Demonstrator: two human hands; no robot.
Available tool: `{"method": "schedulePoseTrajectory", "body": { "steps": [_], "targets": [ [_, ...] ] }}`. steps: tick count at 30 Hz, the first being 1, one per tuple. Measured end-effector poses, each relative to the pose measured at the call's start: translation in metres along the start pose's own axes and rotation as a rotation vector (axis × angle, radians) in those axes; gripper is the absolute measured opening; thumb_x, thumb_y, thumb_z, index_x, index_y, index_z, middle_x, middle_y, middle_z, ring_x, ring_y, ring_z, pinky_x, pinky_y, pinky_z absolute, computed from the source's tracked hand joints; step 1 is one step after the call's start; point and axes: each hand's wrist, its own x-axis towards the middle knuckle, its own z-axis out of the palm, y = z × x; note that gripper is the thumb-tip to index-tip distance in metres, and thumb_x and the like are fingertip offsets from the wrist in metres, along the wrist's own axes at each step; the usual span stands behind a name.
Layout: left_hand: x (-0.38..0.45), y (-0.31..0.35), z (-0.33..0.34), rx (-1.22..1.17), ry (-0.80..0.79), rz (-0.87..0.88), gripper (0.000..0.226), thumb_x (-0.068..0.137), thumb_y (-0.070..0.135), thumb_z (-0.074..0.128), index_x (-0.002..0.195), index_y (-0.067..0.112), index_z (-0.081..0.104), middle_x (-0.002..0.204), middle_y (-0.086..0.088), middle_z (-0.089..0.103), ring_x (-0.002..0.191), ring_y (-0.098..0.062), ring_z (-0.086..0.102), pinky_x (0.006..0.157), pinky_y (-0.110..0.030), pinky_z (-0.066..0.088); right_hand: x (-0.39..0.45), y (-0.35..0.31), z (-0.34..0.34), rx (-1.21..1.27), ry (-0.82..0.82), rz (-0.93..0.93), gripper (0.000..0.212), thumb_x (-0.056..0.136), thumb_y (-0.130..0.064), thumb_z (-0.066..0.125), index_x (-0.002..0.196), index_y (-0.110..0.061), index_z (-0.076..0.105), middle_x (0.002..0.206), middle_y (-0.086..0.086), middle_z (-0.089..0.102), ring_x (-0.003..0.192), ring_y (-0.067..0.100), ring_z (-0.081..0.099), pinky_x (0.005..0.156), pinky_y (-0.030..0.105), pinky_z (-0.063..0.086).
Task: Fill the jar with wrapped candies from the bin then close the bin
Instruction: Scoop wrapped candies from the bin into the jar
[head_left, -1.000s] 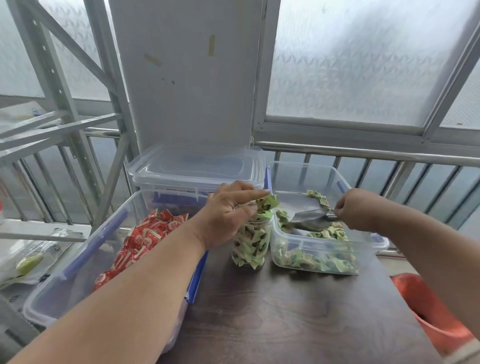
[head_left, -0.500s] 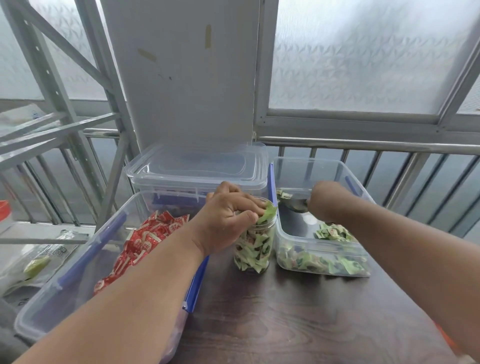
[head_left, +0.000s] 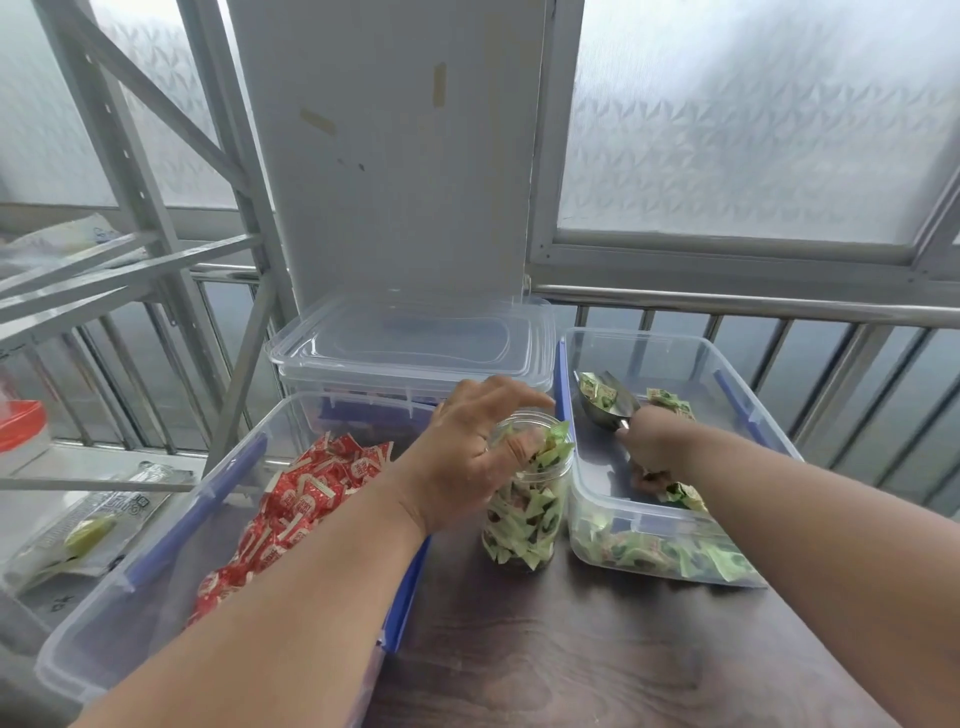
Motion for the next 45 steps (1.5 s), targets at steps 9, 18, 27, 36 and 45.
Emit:
{"method": "schedulePoseTrajectory", "body": {
  "steps": [9,18,27,36,45],
  "targets": [
    [-0.005,0.007,-0.005,-0.073,-0.056,-0.051,0.092,0.087,0.056,0.087,0.162,0.047,0.035,0.146,0.015,0.046,0.14,-0.009,0.046,0.112,-0.027,0.038,-0.033,0.015,-0.032,-0.467,0.191,-0.128,0.024,0.098,-0.006,0.044,0.098,-0.007,0.068,0.093,0.009,0.058,0.081,0.024,0.052,0.066,0.029,0.043],
    [-0.008,0.009,-0.009,-0.063,-0.019,-0.073,0.12,0.073,0.051,0.1,0.166,0.043,0.025,0.148,0.013,0.037,0.133,-0.01,0.043,0.11,-0.027,0.043,-0.124,0.022,-0.094,-0.191,0.286,-0.292,0.016,0.103,-0.023,0.054,0.097,-0.019,0.069,0.083,0.006,0.067,0.069,0.021,0.058,0.063,0.033,0.047],
    [-0.008,0.008,-0.009,-0.087,-0.024,0.022,0.112,0.069,0.05,0.103,0.157,0.055,0.035,0.147,0.014,0.037,0.136,-0.011,0.042,0.12,-0.038,0.042,-0.191,-0.012,-0.105,-0.501,0.41,-0.478,0.018,0.101,-0.039,0.056,0.1,-0.029,0.071,0.093,-0.003,0.068,0.085,0.021,0.059,0.076,0.035,0.052],
    [-0.006,0.007,-0.008,-0.09,-0.005,0.022,0.074,0.082,0.06,0.091,0.148,0.052,0.059,0.143,0.018,0.048,0.143,-0.01,0.043,0.125,-0.043,0.037,-0.199,-0.031,-0.096,-0.547,0.486,-0.641,0.033,0.097,-0.043,0.056,0.075,-0.02,0.063,0.071,-0.005,0.059,0.068,0.017,0.055,0.063,0.036,0.05],
    [-0.006,0.004,-0.004,-0.019,0.048,0.054,0.047,0.083,0.056,0.09,0.124,0.042,0.074,0.125,0.02,0.061,0.129,-0.011,0.048,0.118,-0.052,0.041,-0.211,-0.036,-0.097,-0.559,0.563,-0.665,0.029,0.09,-0.038,0.061,0.068,-0.018,0.062,0.071,-0.005,0.056,0.069,0.019,0.058,0.065,0.041,0.055]
  ]
}}
